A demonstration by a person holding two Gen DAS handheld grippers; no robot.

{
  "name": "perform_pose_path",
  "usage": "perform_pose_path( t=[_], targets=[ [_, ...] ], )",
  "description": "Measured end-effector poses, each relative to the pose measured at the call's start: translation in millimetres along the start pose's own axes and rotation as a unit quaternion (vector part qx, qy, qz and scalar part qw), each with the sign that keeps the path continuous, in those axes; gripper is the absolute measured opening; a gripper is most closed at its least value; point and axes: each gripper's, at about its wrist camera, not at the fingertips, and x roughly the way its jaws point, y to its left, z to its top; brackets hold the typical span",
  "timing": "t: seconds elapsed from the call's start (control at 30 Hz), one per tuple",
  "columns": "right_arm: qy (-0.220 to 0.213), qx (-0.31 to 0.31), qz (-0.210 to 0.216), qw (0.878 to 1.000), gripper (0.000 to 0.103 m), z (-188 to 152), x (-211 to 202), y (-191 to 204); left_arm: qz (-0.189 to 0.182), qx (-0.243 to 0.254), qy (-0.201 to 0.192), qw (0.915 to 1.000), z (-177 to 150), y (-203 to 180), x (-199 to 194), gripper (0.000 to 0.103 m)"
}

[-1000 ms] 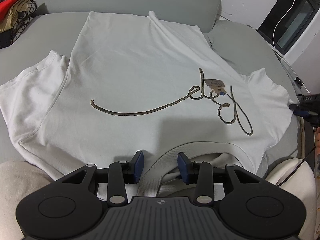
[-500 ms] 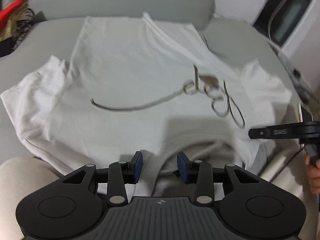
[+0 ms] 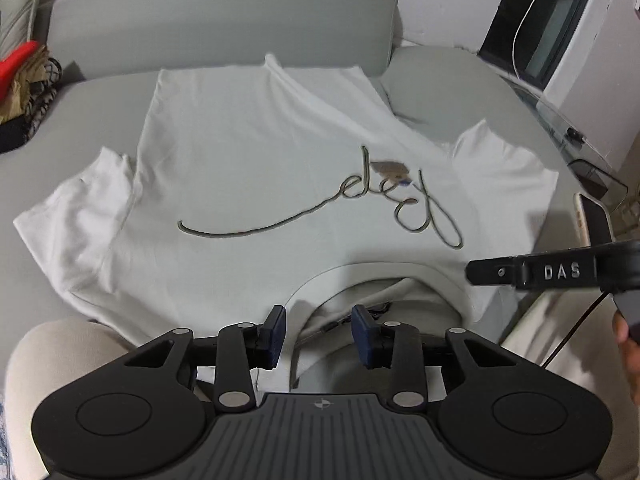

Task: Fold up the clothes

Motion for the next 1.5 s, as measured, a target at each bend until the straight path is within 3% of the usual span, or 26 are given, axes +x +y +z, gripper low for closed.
perform_pose_path(
  t=[0.03,0.1,0.17,0.27,0.4,0.47,0.53,0.67,0.77,0.87,0.93,1.13,1.23,1.27,1.3,1.37,1.47,1.5],
  targets=[
    [0.01,-0.008,-0.001,1.0,0.043,-2.5,4.9,5.8,0.005,0.0,0.026,0.9996,-1.6,-0.2,8.3,0.032],
    [0.073,-0.014,-0.014,0.997,0.047,-11.9,19.4,7.3,0.018,0.014,0.047,0.9986,-7.1,-2.5,12.3,0.032],
    [0.122,-0.016,-0.015,0.992,0.047,-24.5,28.1,6.4,-0.01,0.006,0.079,0.9968,-12.8,0.5,11.1,0.032],
    [0.115,0.018,0.008,0.993,0.046,-31.9,18.5,-1.0,-0.044,-0.031,0.079,0.9954,-21.0,13.1,2.3,0.034],
    [0.04,0.048,0.041,0.997,0.067,-19.7,-16.4,-4.0,-0.053,-0.091,0.024,0.9942,-22.1,38.2,-18.1,0.039],
    [0.01,0.058,0.059,0.997,0.073,-11.7,-30.1,-4.6,-0.065,-0.142,-0.008,0.9877,-22.0,60.1,-29.2,0.039],
    [-0.011,0.07,0.078,0.994,0.074,-6.6,-40.8,-5.2,-0.095,-0.208,-0.038,0.9728,-22.4,86.5,-37.8,0.039],
    [-0.018,0.088,0.102,0.991,0.074,3.1,-42.9,1.1,-0.141,-0.342,-0.103,0.9232,-32.3,142.8,-52.0,0.032],
    [-0.017,0.087,0.1,0.991,0.074,3.1,-41.8,8.4,-0.087,-0.396,-0.151,0.9018,-36.7,177.7,-63.0,0.031],
    [-0.016,0.082,0.095,0.992,0.074,6.1,-42.0,12.4,-0.012,-0.437,-0.172,0.8826,-34.6,215.8,-59.4,0.031],
    [-0.014,0.083,0.094,0.992,0.074,6.7,-41.6,12.8,0.011,-0.455,-0.17,0.8741,-29.3,239.5,-47.1,0.031],
    [-0.013,0.085,0.086,0.993,0.074,6.2,-41.5,11.9,-0.01,-0.46,-0.133,0.8776,-7.2,276.3,6.7,0.031],
    [-0.014,0.089,0.081,0.993,0.074,5.3,-42.2,9.3,-0.018,-0.474,-0.135,0.87,0.6,283.1,19.6,0.029],
    [-0.014,0.091,0.079,0.993,0.074,4.8,-42.0,8.4,-0.015,-0.478,-0.132,0.8684,2.1,285.0,20.8,0.024],
    [-0.013,0.093,0.078,0.992,0.074,4.1,-42.0,7.7,-0.012,-0.481,-0.13,0.8668,3.7,287.0,22.1,0.011],
    [-0.013,0.094,0.079,0.992,0.074,2.6,-41.8,6.8,-0.005,-0.484,-0.126,0.8661,7.0,289.1,22.8,0.003],
    [-0.013,0.092,0.079,0.992,0.074,0.2,-41.8,5.8,0.054,-0.427,-0.157,0.8886,13.4,269.3,-2.4,0.002],
    [-0.012,0.093,0.08,0.992,0.074,-0.3,-40.8,5.6,0.072,-0.413,-0.169,0.892,12.9,262.2,-11.6,0.002]
  ],
)
